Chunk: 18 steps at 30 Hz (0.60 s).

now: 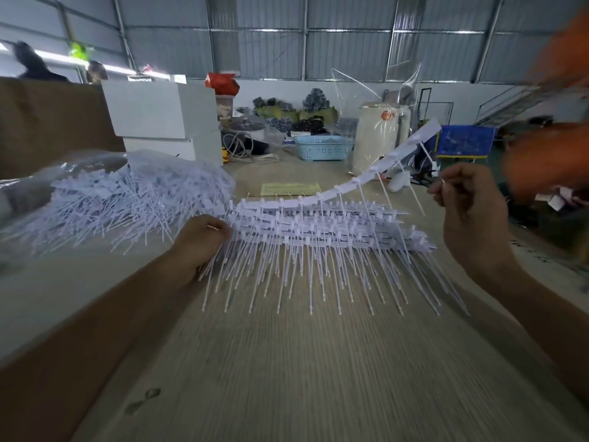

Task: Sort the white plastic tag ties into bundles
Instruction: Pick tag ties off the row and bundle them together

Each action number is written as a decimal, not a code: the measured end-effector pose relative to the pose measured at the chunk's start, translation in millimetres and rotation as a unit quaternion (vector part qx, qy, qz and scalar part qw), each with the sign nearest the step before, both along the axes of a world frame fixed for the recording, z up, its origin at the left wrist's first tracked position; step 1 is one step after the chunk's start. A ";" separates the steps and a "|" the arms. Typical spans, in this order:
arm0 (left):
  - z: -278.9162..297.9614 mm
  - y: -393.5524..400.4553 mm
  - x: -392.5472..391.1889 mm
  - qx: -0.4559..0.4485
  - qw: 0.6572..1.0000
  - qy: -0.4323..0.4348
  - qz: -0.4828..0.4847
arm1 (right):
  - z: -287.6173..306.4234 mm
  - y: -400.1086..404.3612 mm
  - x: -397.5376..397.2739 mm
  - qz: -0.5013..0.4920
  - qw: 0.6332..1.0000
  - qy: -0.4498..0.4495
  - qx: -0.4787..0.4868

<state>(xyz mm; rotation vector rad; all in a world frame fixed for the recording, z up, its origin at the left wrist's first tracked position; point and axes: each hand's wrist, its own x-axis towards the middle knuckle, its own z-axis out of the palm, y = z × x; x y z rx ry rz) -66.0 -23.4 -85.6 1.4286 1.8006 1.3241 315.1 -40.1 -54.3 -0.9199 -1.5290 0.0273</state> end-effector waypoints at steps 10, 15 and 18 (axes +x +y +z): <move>28.2 -43.5 74.4 0.056 0.956 -0.162 -0.239 | -20.5 -37.7 -68.3 0.065 0.973 -0.222 -0.025; 24.4 -56.8 88.9 0.043 0.936 -0.195 -0.290 | -28.7 -41.4 -79.4 0.080 0.940 -0.329 0.035; 20.9 -54.7 82.6 0.071 0.943 -0.199 -0.257 | -30.5 -40.2 -80.8 0.075 0.932 -0.351 0.054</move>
